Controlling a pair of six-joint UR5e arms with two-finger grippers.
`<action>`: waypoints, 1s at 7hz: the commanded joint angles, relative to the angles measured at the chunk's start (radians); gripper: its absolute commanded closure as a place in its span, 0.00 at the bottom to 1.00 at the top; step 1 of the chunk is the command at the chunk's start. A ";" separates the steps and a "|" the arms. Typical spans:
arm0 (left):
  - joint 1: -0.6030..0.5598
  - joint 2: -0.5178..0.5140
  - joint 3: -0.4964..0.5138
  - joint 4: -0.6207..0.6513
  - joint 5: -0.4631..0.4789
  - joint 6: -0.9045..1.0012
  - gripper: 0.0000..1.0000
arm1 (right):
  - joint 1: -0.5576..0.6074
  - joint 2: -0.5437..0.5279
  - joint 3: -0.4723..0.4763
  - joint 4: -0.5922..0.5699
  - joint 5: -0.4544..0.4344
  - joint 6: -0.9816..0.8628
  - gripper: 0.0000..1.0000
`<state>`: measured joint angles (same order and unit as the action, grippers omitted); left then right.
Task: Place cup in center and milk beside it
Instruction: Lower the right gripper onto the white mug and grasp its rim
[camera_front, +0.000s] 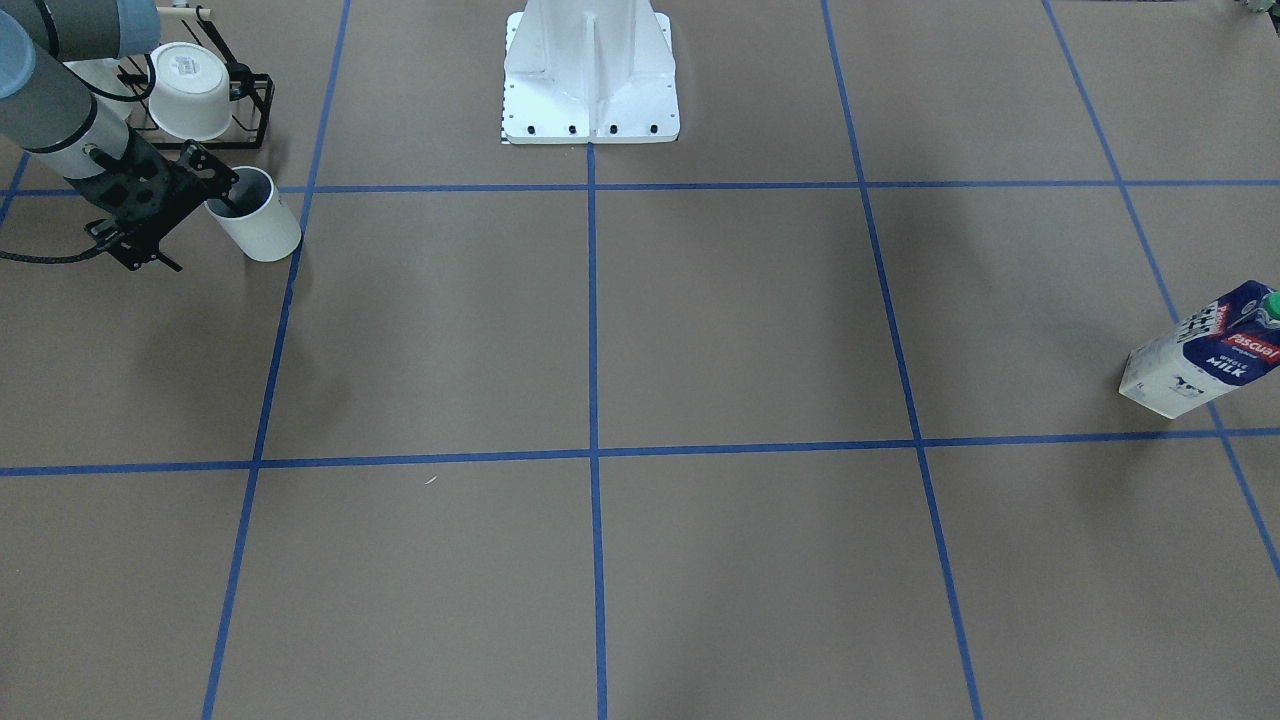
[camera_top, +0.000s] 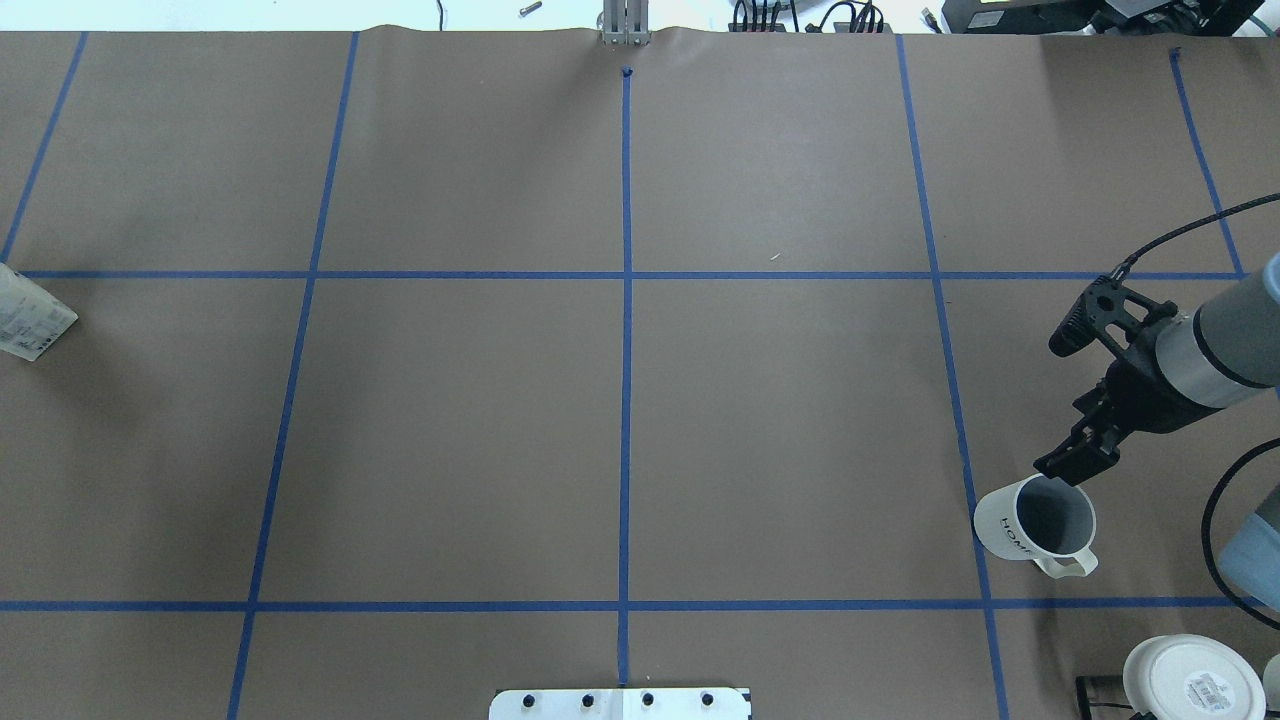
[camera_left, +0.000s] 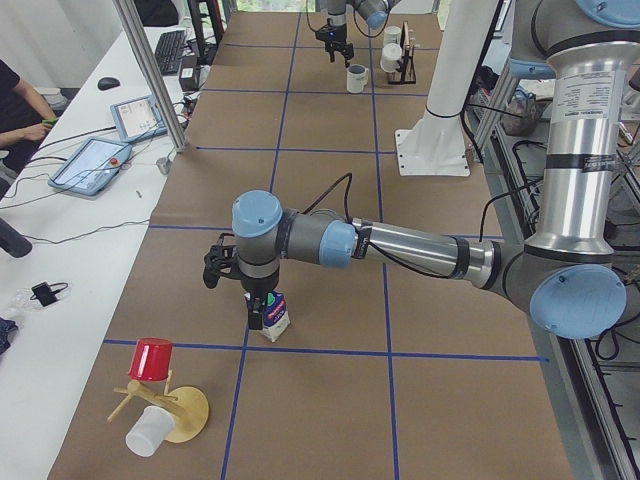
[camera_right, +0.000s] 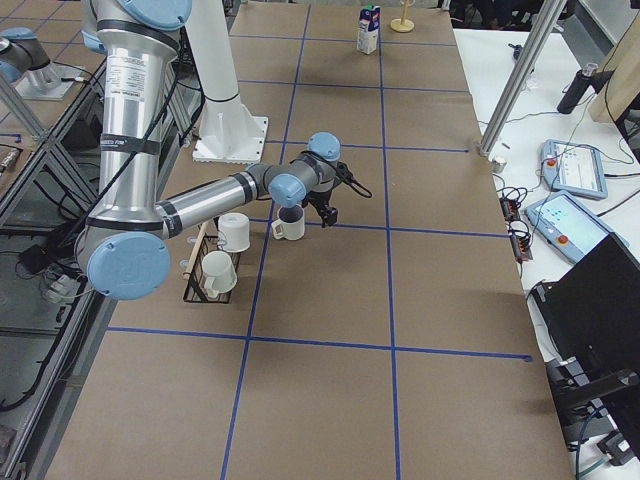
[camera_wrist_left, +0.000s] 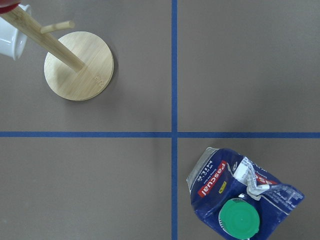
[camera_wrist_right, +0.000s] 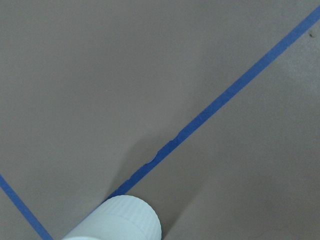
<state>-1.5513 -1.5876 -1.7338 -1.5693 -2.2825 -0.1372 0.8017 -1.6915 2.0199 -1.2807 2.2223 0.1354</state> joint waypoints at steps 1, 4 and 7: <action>0.000 0.000 0.000 0.000 0.000 -0.002 0.01 | -0.028 -0.019 0.000 0.000 0.002 0.001 0.00; 0.000 -0.002 0.000 0.000 0.000 -0.002 0.01 | -0.053 -0.022 -0.004 -0.002 0.005 0.003 0.25; -0.001 -0.008 -0.001 0.006 -0.003 -0.004 0.01 | -0.058 -0.022 -0.006 -0.003 0.010 0.001 1.00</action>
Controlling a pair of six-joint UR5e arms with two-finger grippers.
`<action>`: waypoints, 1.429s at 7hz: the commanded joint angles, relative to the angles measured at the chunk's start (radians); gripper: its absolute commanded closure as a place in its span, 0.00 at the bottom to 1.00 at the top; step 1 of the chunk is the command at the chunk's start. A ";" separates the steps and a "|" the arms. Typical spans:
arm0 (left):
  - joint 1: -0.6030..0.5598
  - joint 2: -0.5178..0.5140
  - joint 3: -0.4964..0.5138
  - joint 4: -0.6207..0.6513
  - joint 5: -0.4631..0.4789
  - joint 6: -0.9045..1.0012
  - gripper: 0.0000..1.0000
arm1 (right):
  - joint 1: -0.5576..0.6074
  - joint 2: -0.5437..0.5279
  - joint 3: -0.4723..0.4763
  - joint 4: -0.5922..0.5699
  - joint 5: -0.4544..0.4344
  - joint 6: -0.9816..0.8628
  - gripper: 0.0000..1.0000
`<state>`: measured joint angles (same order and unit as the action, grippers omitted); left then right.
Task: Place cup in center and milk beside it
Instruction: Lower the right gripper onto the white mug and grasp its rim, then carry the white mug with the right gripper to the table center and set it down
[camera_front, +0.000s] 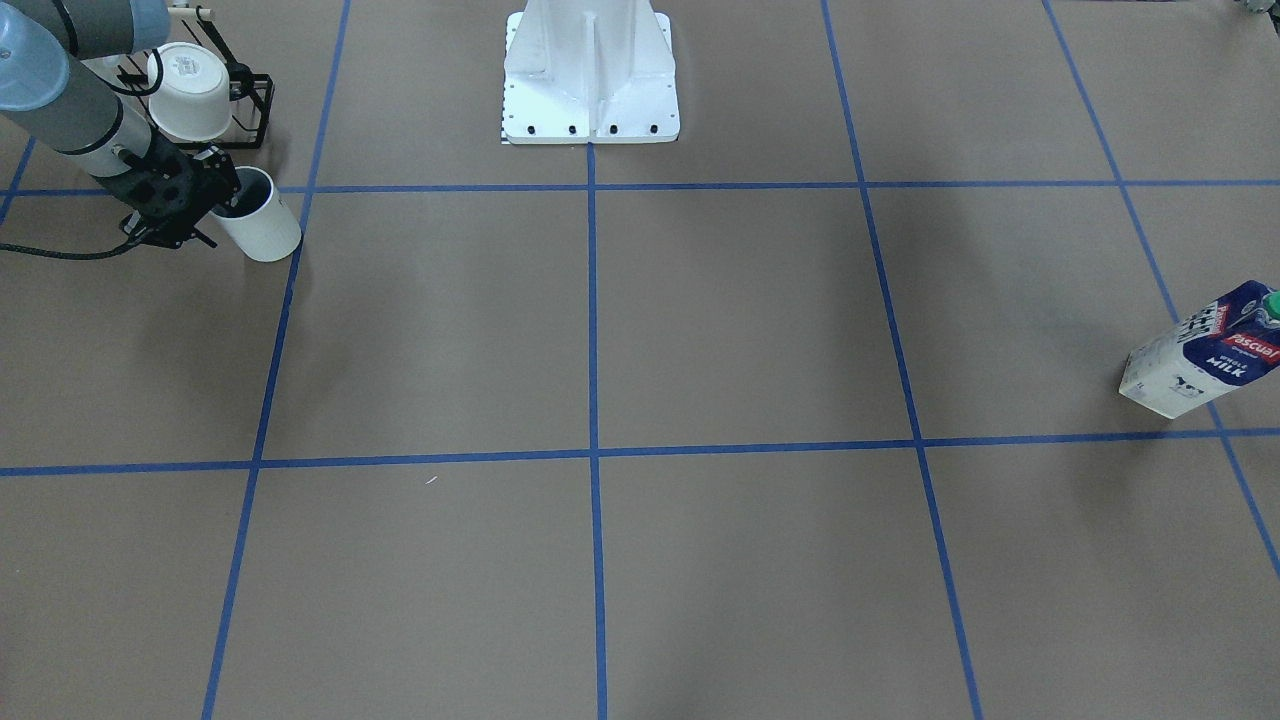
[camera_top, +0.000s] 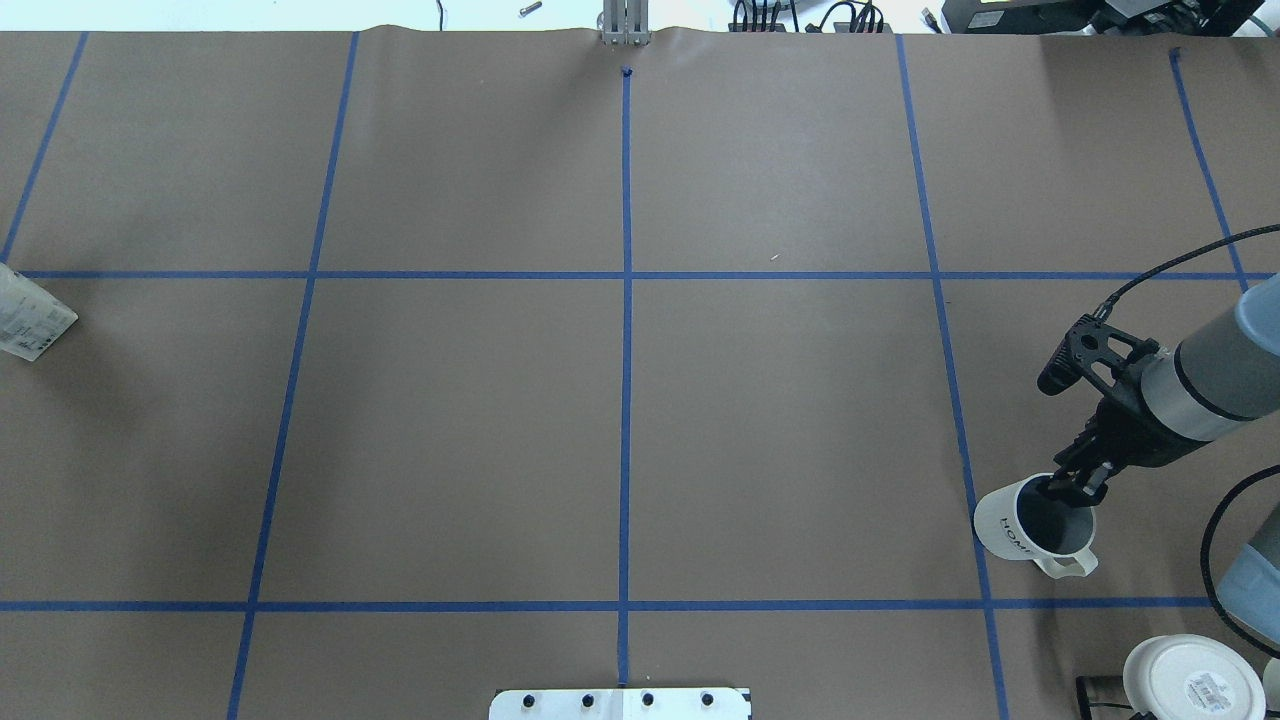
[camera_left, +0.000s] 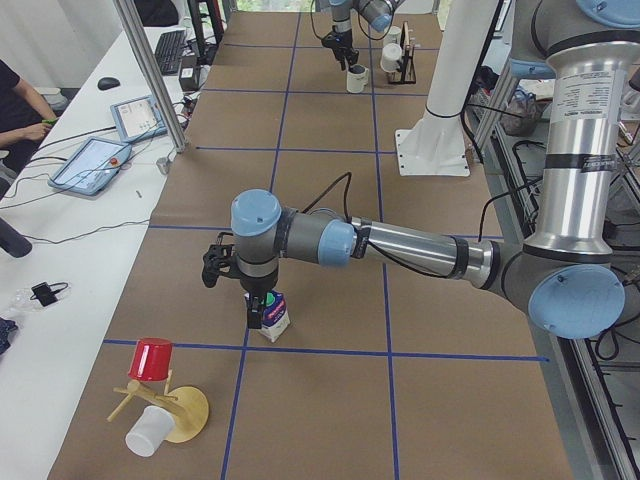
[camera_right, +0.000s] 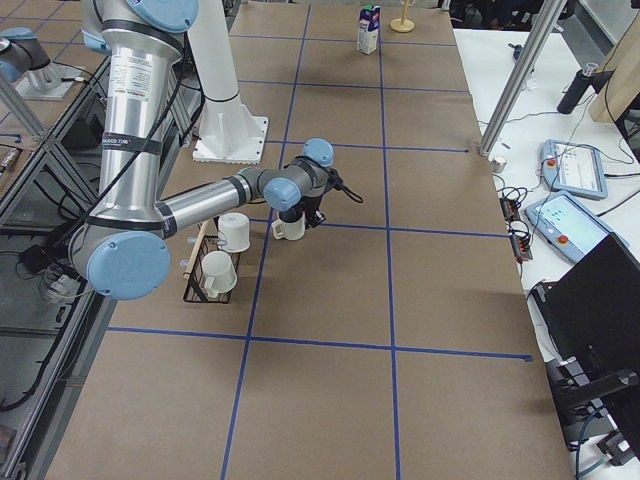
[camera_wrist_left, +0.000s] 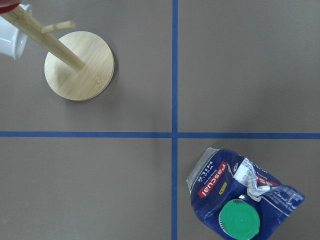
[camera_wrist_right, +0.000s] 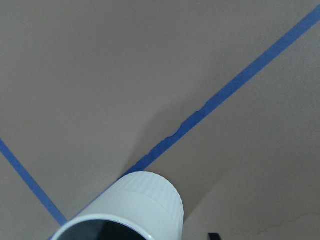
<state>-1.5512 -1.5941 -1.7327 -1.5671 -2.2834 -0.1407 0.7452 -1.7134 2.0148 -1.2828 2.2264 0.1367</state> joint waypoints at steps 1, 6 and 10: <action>0.000 -0.004 0.004 0.007 -0.081 -0.002 0.01 | -0.001 -0.002 0.001 -0.001 0.009 0.003 1.00; 0.000 -0.027 0.027 0.010 -0.113 -0.004 0.01 | 0.190 0.379 0.012 -0.434 0.161 0.190 1.00; 0.000 -0.032 0.028 0.012 -0.114 -0.005 0.01 | 0.139 0.849 -0.429 -0.334 0.034 0.707 1.00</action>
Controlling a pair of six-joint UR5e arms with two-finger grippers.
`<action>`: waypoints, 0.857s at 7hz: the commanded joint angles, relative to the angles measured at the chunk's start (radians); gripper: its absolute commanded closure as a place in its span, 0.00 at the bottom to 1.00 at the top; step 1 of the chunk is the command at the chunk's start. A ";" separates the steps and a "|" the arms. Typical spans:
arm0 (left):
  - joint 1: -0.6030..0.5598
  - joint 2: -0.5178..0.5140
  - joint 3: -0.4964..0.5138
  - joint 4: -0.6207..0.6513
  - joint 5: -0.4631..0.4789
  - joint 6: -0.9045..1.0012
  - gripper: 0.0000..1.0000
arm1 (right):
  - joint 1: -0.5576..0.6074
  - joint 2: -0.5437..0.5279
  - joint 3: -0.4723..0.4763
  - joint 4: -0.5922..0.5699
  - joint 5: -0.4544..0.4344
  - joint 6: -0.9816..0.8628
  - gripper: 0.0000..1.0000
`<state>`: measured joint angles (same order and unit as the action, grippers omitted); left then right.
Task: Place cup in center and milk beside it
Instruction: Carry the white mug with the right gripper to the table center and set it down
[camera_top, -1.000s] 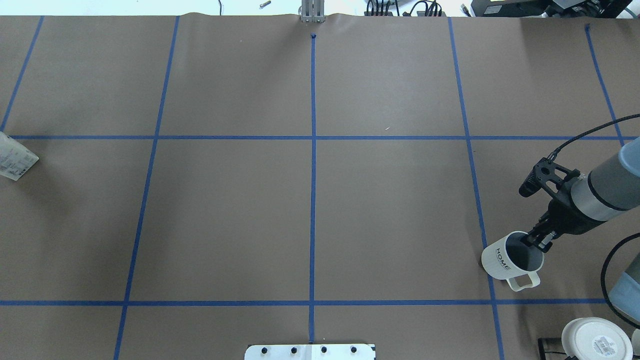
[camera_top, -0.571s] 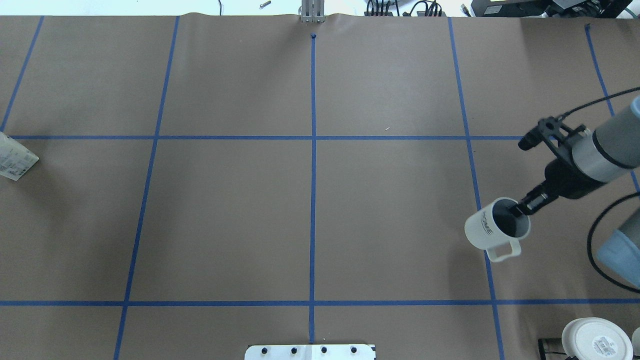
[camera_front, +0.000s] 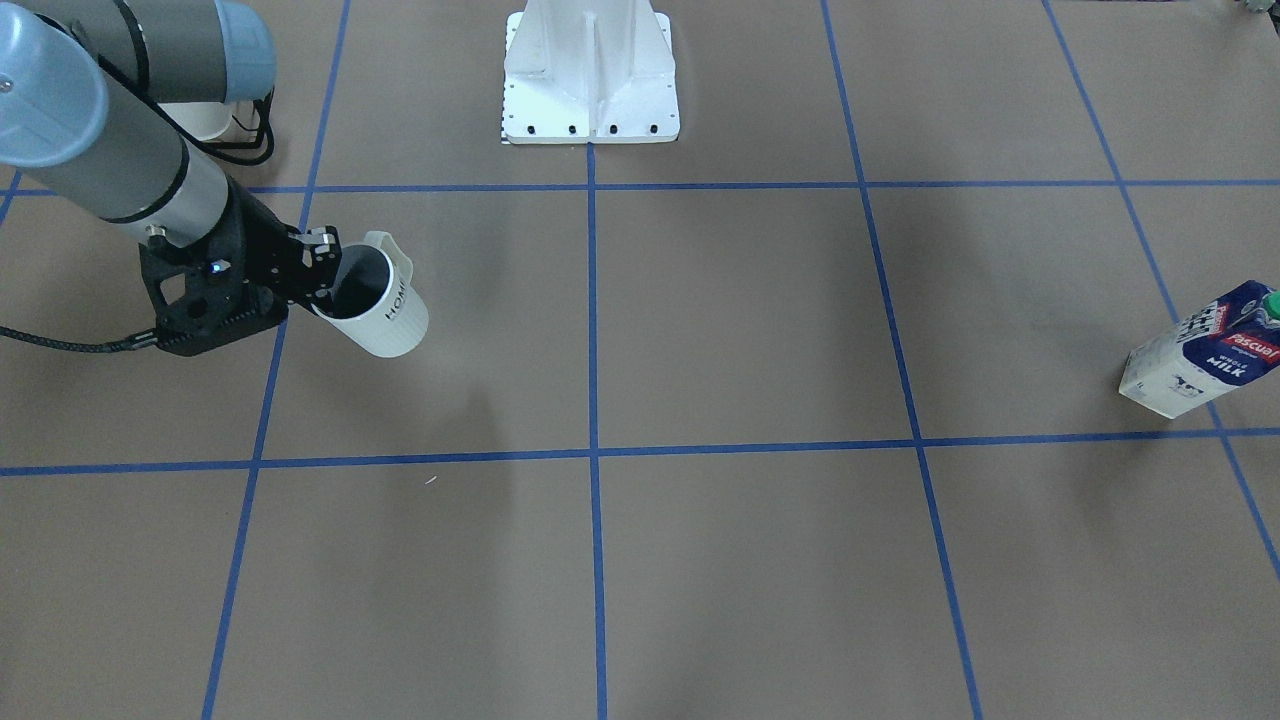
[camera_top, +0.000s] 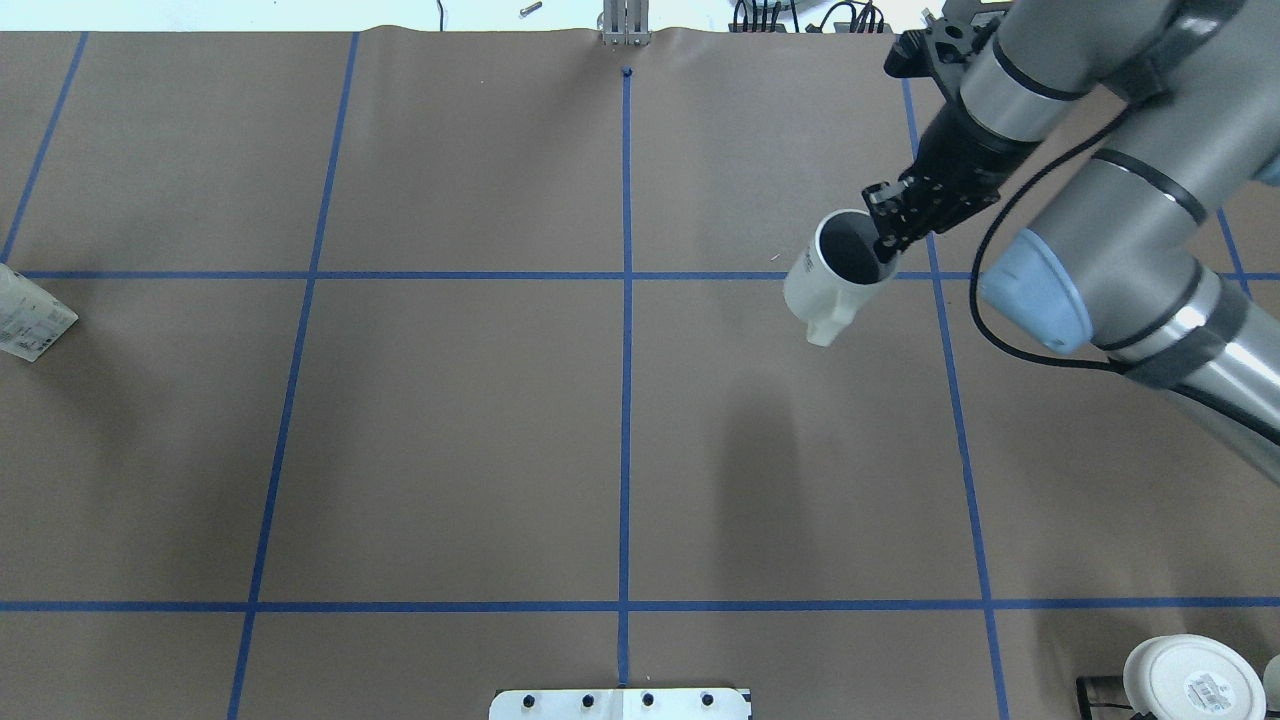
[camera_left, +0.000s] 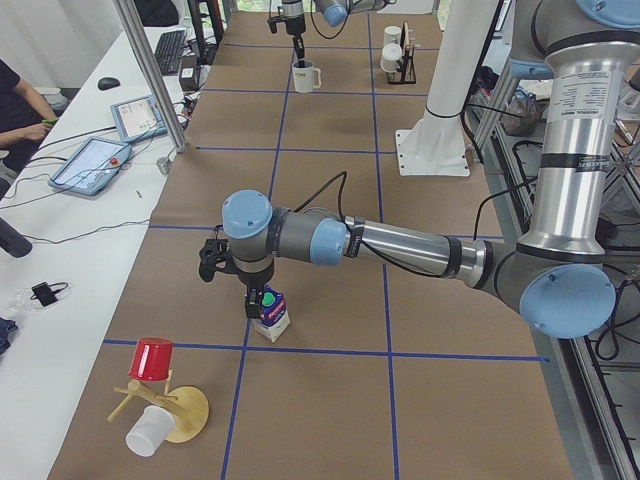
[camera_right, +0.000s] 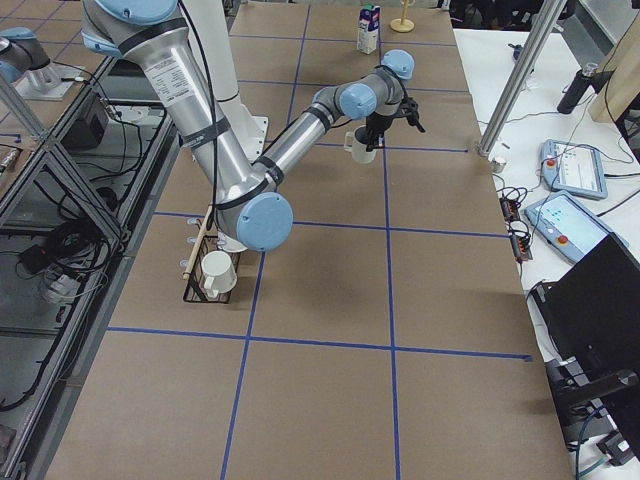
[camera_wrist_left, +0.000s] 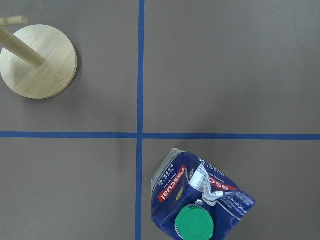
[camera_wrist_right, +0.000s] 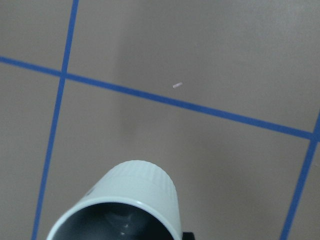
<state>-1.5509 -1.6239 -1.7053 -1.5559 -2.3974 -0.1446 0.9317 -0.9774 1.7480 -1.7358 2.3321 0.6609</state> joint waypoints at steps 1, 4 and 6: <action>0.000 -0.004 0.003 -0.001 0.000 -0.001 0.01 | -0.078 0.197 -0.308 0.265 -0.130 0.353 1.00; 0.000 -0.025 0.038 -0.007 0.001 0.002 0.01 | -0.142 0.261 -0.452 0.380 -0.218 0.411 1.00; 0.000 -0.027 0.050 -0.013 0.000 0.003 0.01 | -0.177 0.275 -0.476 0.381 -0.241 0.402 1.00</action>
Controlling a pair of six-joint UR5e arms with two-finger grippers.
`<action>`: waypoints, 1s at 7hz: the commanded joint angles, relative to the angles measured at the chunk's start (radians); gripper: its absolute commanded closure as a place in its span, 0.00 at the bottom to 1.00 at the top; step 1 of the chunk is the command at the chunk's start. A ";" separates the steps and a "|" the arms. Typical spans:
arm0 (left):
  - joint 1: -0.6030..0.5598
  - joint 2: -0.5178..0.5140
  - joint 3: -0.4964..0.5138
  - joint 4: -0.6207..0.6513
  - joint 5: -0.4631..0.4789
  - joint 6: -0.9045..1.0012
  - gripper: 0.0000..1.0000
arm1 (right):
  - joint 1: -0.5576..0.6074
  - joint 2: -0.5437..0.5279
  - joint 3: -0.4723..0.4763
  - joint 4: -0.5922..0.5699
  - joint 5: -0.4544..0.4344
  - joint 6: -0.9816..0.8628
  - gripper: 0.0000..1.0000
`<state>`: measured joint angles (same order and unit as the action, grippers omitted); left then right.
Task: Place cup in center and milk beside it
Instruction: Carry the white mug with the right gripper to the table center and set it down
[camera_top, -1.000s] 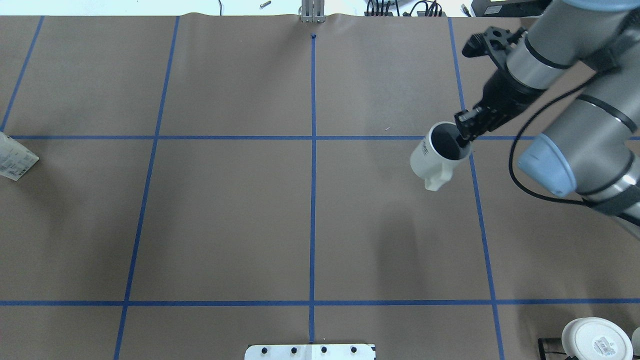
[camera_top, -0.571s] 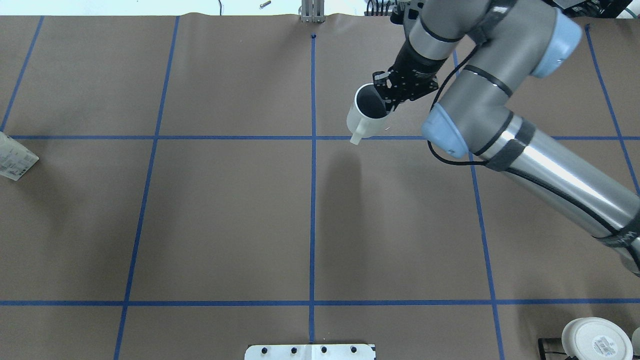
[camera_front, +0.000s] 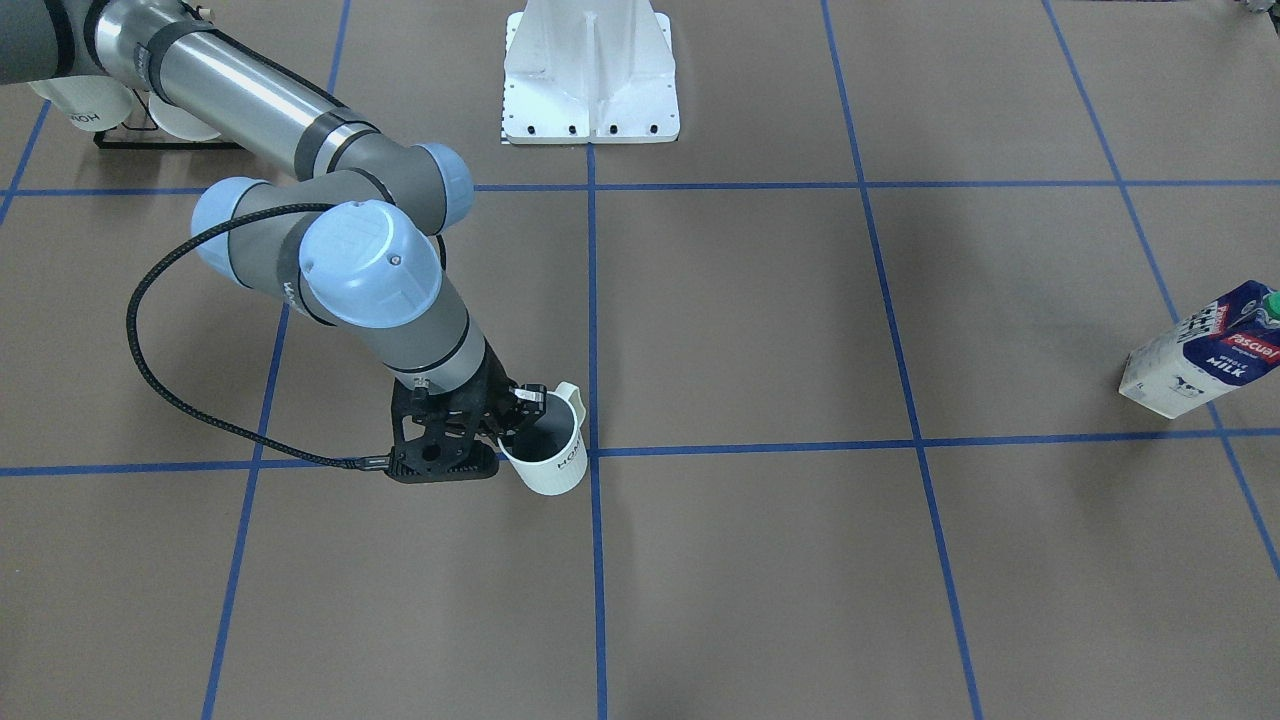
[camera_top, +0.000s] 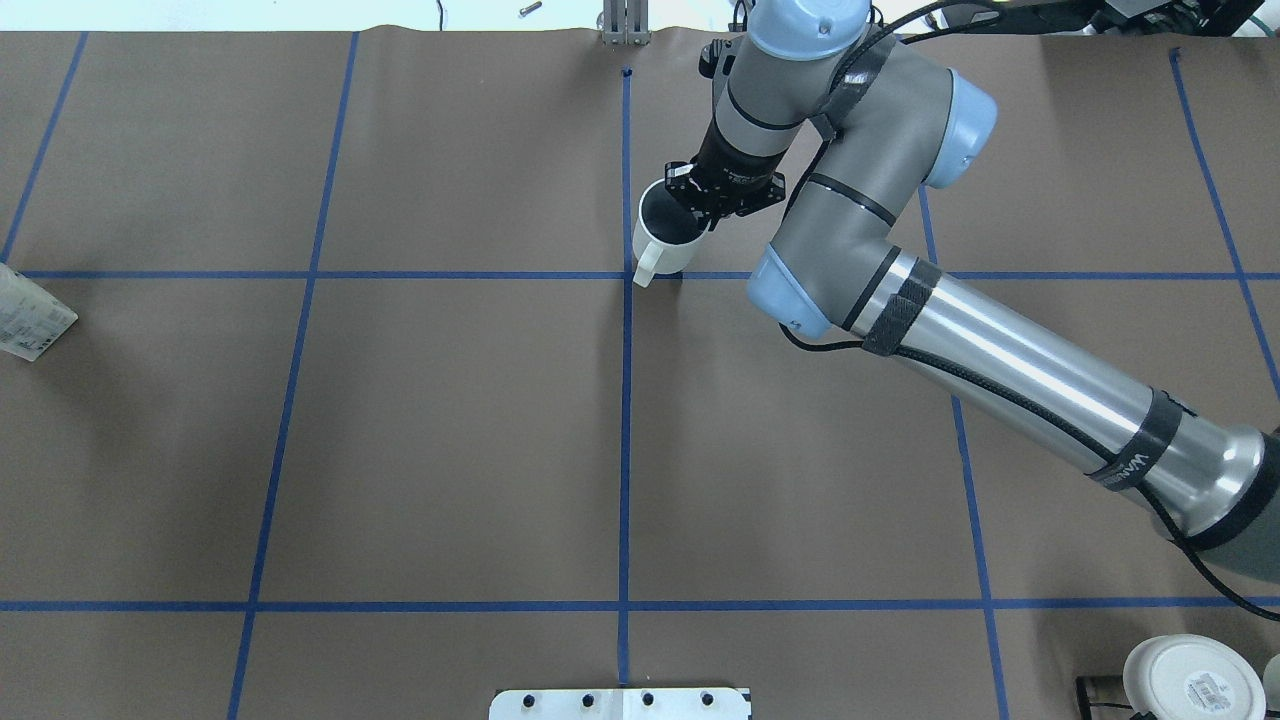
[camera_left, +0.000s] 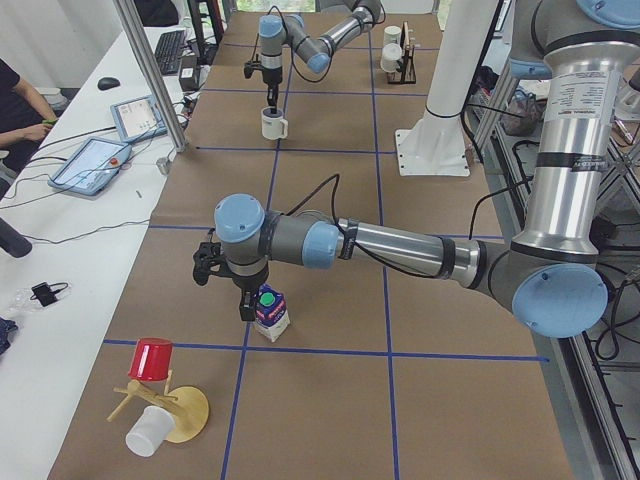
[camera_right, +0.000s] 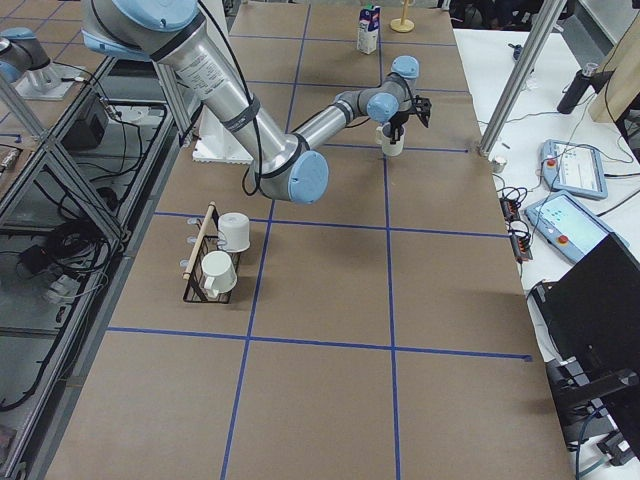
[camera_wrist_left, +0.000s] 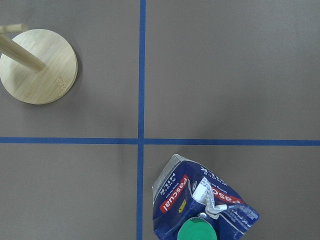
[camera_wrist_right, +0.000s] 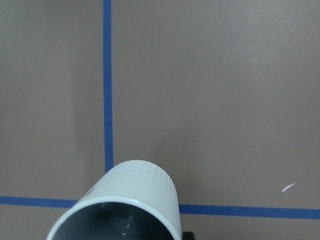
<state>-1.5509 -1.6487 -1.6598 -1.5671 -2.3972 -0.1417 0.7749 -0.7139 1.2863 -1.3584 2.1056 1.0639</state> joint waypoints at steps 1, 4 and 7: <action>0.000 -0.002 0.009 -0.004 0.001 0.004 0.01 | -0.025 0.011 -0.018 0.004 -0.015 -0.001 1.00; -0.005 -0.005 -0.018 0.008 0.000 0.004 0.01 | -0.026 0.031 -0.006 0.002 -0.010 0.001 0.00; 0.001 -0.017 -0.090 -0.007 0.009 0.013 0.02 | 0.082 0.024 0.036 -0.013 0.096 -0.002 0.00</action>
<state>-1.5539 -1.6677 -1.7107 -1.5649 -2.3950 -0.1334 0.8026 -0.6826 1.3007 -1.3618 2.1405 1.0612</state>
